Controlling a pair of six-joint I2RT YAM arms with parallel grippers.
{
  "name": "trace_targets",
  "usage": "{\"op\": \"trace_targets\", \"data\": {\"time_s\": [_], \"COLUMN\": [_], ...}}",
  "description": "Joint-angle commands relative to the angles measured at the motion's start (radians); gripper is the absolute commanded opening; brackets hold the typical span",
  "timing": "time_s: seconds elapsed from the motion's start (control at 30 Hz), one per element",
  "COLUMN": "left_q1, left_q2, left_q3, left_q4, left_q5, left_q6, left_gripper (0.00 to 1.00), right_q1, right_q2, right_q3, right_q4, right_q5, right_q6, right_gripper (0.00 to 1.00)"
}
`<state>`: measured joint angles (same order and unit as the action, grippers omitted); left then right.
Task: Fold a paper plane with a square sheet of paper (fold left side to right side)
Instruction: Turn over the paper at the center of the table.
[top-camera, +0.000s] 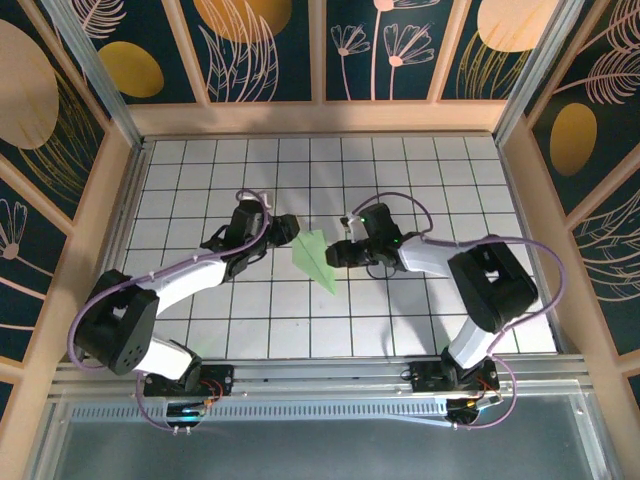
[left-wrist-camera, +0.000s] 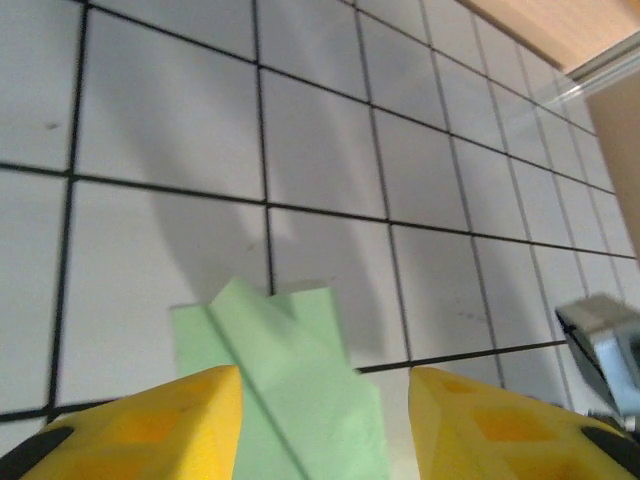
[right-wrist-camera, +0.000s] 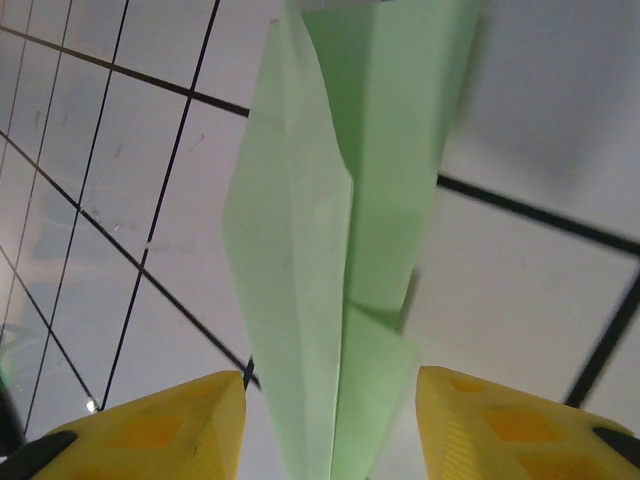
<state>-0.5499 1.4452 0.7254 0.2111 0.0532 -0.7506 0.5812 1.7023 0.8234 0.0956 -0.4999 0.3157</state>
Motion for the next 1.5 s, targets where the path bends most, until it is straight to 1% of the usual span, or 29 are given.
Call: {"op": "trace_targets", "data": {"time_s": [0.0,0.1,0.23,0.33,0.4,0.43,0.47,0.57,0.63,0.73,0.83,0.87,0.9,1.03,1.1,1.27,1.47], "left_q1": [0.005,0.005,0.006,0.005,0.006,0.006,0.006,0.005,0.006,0.005,0.007,0.006,0.005,0.006,0.005,0.006,0.004], "left_q2": [-0.048,-0.075,-0.092,-0.096,-0.104,-0.110,-0.119,-0.155,-0.187,-0.251,-0.305,-0.315,-0.316,-0.275,-0.242,-0.172,-0.116], "left_q3": [-0.039,-0.059,-0.065,-0.057,-0.054,-0.055,-0.057,-0.064,-0.076,-0.109,-0.140,-0.151,-0.158,-0.156,-0.146,-0.106,-0.074], "left_q4": [-0.032,-0.040,-0.047,-0.062,-0.064,-0.062,-0.057,-0.035,0.000,0.086,0.210,0.265,0.324,0.499,0.560,0.606,0.640], "left_q5": [-0.063,-0.086,-0.101,-0.107,-0.103,-0.099,-0.093,-0.081,-0.067,-0.045,0.036,0.083,0.133,0.299,0.354,0.418,0.462], "left_q6": [0.022,0.023,0.028,0.031,0.030,0.027,0.024,0.013,0.004,-0.028,-0.044,-0.053,-0.068,-0.151,-0.190,-0.218,-0.234], "left_gripper": [0.48,0.50,0.52,0.55,0.57,0.58,0.60,0.63,0.66,0.73,0.83,0.87,0.87,0.87,0.85,0.77,0.68], "right_q1": [-0.007,-0.007,-0.008,-0.009,-0.010,-0.014,-0.017,-0.028,-0.071,-0.104,-0.127,-0.136,-0.144,-0.165,-0.166,-0.164,-0.159], "right_q2": [0.067,0.115,0.138,0.143,0.133,0.123,0.106,0.051,0.011,-0.046,-0.099,-0.115,-0.126,-0.156,-0.166,-0.193,-0.195], "right_q3": [0.060,0.081,0.081,0.077,0.077,0.073,0.068,0.045,0.024,0.004,0.003,0.003,0.009,0.017,0.016,-0.009,-0.031], "right_q4": [0.046,0.067,0.104,0.127,0.128,0.133,0.142,0.199,0.261,0.359,0.441,0.466,0.496,0.628,0.688,0.790,0.818], "right_q5": [-0.044,-0.077,-0.117,-0.136,-0.141,-0.139,-0.141,-0.190,-0.246,-0.324,-0.388,-0.410,-0.432,-0.527,-0.561,-0.592,-0.605], "right_q6": [-0.034,-0.025,-0.011,-0.004,-0.008,-0.008,-0.005,0.011,0.041,0.098,0.159,0.188,0.220,0.353,0.408,0.505,0.547], "right_gripper": [0.47,0.44,0.38,0.25,0.09,0.03,0.00,0.00,0.00,0.00,0.00,0.00,0.00,0.00,0.00,0.00,0.00]}}
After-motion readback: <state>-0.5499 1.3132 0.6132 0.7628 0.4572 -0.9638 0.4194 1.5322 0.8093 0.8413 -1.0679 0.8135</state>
